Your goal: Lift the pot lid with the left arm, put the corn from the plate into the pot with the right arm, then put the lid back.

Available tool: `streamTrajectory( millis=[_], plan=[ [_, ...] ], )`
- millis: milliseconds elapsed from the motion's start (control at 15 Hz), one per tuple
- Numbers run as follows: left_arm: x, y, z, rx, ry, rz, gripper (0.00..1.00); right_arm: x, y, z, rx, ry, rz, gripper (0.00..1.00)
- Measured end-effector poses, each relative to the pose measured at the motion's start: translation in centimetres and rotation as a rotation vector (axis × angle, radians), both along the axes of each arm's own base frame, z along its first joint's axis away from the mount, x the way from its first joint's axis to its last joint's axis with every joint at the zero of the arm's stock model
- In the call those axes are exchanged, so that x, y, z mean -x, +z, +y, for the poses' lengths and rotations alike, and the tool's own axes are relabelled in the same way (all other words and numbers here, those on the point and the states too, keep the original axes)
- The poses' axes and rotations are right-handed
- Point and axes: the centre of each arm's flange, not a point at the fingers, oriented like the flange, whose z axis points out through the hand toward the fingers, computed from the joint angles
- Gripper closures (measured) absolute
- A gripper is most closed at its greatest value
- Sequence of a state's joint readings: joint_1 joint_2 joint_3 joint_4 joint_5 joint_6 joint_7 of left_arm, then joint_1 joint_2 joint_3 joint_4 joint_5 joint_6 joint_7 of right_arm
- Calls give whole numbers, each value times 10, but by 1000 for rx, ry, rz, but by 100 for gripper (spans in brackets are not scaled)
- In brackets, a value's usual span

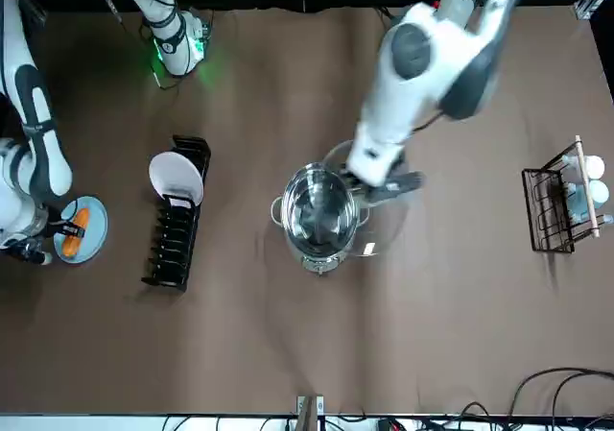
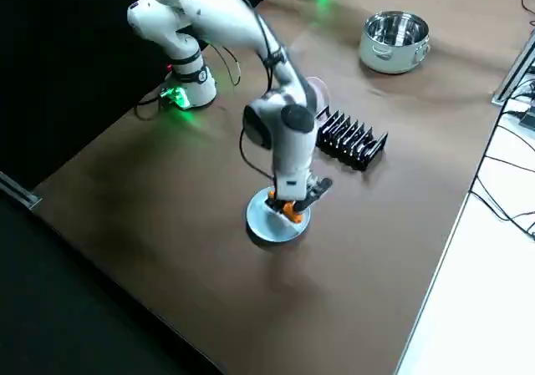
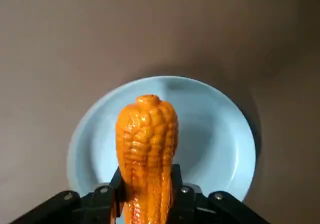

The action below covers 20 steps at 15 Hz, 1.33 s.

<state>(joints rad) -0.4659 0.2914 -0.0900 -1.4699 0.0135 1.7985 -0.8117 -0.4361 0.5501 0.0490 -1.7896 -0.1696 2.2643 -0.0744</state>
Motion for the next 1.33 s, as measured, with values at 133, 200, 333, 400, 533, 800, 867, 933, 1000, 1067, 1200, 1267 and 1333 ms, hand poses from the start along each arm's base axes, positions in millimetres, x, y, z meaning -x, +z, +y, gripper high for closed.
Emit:
streamTrajectory(
  millis=[133, 200, 333, 400, 533, 800, 867, 933, 1000, 1067, 1200, 1267, 1333],
  plan=[
    [-7, 4, 58, -52, -52, 96, 49, -12, 44, 31, -11, 42, 15, 62],
    [-13, -2, 83, -63, -75, 131, 49, -16, 66, 50, -16, 69, 19, 62],
    [-27, -25, 124, -67, -113, 177, 49, -19, 113, 100, -24, 139, 41, 62],
    [-35, -39, 141, -62, -129, 182, 49, -18, 138, 132, -26, 184, 58, 62],
    [-46, -67, 162, -49, -150, 164, 49, -9, 187, 209, -26, 290, 103, 62],
    [-50, -119, 176, -39, -178, 152, 49, 18, 252, 368, -72, 345, 112, 62],
    [-50, -125, 178, -40, -183, 159, 49, 25, 257, 405, -73, 345, 102, 62],
    [-49, -128, 179, -40, -185, 163, 49, 34, 257, 441, -65, 345, 97, 62],
    [-49, -128, 179, -40, -186, 163, 49, 52, 249, 505, -53, 316, 77, 62],
    [-49, -128, 179, -40, -186, 163, 49, 57, 242, 529, -55, 297, 64, 62],
    [-49, -129, 179, -40, -187, 162, 49, 63, 220, 573, -75, 264, 34, 62],
    [-49, -129, 179, -40, -187, 163, 49, 65, 209, 596, -91, 247, 15, 62],
    [-49, -129, 178, -40, -187, 163, 49, 68, 199, 617, -107, 231, 2, 62]
  ],
)
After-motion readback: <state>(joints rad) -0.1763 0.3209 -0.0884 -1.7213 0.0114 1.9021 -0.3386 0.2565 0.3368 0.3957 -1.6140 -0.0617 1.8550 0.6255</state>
